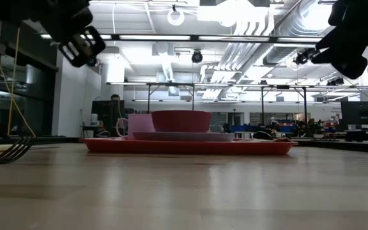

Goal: Set up tray
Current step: Put the blue fork on the brown napkin on the orange serving tray

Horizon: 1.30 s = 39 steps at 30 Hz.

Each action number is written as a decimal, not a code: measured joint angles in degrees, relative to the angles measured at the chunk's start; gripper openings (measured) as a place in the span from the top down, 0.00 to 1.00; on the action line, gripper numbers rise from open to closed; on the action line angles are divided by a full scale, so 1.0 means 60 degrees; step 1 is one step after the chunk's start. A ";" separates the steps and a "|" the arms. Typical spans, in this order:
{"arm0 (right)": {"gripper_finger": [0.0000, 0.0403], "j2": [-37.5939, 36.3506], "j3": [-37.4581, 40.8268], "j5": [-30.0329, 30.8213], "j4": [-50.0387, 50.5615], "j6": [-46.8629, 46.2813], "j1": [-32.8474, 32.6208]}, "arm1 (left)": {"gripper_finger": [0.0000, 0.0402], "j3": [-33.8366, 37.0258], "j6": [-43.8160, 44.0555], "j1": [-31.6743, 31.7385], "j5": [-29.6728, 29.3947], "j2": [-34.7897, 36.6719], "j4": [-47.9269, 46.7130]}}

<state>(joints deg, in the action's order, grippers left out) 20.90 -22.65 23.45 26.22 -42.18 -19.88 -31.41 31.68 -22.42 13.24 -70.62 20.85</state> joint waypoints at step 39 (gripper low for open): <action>0.69 -0.2312 0.1621 0.0841 0.0069 -0.0727 0.0004 | 0.57 0.2576 0.6523 -0.1832 -0.2235 0.1253 -0.0025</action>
<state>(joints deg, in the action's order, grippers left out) 7.03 -12.93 28.50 26.64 -46.54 -19.86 -15.95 70.82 -33.41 -0.16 -63.10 20.69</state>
